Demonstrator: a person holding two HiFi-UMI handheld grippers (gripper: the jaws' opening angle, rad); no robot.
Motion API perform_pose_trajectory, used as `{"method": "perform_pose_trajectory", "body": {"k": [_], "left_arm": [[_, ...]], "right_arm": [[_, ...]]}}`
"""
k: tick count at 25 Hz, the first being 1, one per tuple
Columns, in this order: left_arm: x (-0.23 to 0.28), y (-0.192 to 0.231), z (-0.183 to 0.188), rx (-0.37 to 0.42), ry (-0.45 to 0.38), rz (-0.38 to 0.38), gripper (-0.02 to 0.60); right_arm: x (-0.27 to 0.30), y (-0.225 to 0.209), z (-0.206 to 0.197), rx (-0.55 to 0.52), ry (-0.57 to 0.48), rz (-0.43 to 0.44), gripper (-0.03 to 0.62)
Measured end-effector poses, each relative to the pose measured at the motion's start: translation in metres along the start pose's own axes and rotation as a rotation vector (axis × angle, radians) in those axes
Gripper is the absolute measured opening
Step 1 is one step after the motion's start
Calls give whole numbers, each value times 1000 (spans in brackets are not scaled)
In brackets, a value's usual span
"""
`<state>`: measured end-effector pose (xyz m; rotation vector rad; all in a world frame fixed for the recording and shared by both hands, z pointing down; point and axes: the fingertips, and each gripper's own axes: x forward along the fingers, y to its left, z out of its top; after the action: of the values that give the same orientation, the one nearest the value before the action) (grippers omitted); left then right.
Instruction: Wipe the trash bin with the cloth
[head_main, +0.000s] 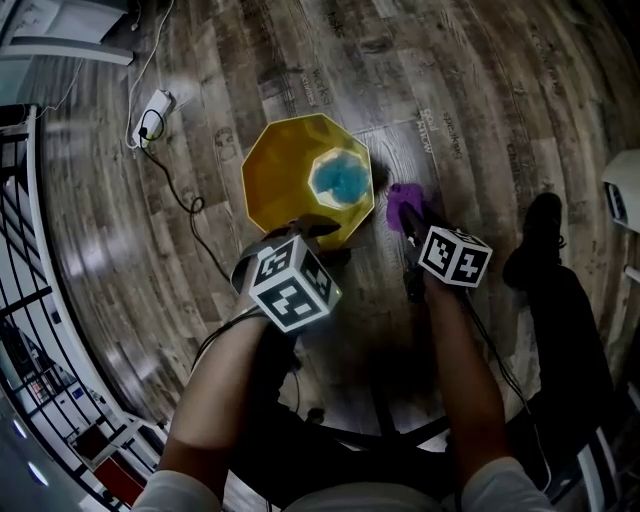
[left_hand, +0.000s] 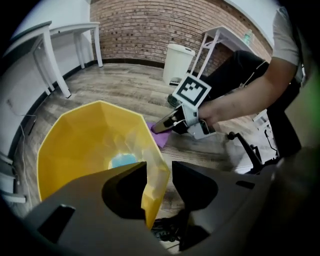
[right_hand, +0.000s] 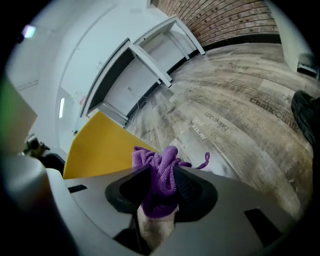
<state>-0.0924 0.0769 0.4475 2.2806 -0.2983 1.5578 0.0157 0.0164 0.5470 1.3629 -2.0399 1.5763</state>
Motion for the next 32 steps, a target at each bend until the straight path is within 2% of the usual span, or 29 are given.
{"method": "perform_pose_trajectory", "body": {"k": [3,7,12,16,23,32], "left_arm": [[4,-1,-11,-8,36,-11,141],[8,3,-15,3,68,14,140],[11,4,-15,19,91,17,89],[15,4,-9,9,79,13,43],[17,2,-3,16,66,3,37],[19,-1,4,21,49,-11,37]], "right_arm": [[-17,22,-2,81,-38,82,144],[-35,47,0,158,-75,188,144],[-51,71,20,191,-128,284,144],[-59,94,32,175,-151,370,144],[-41,91,21,132,-98,352,144],[-1,60,-4,98,0,264,144]]}}
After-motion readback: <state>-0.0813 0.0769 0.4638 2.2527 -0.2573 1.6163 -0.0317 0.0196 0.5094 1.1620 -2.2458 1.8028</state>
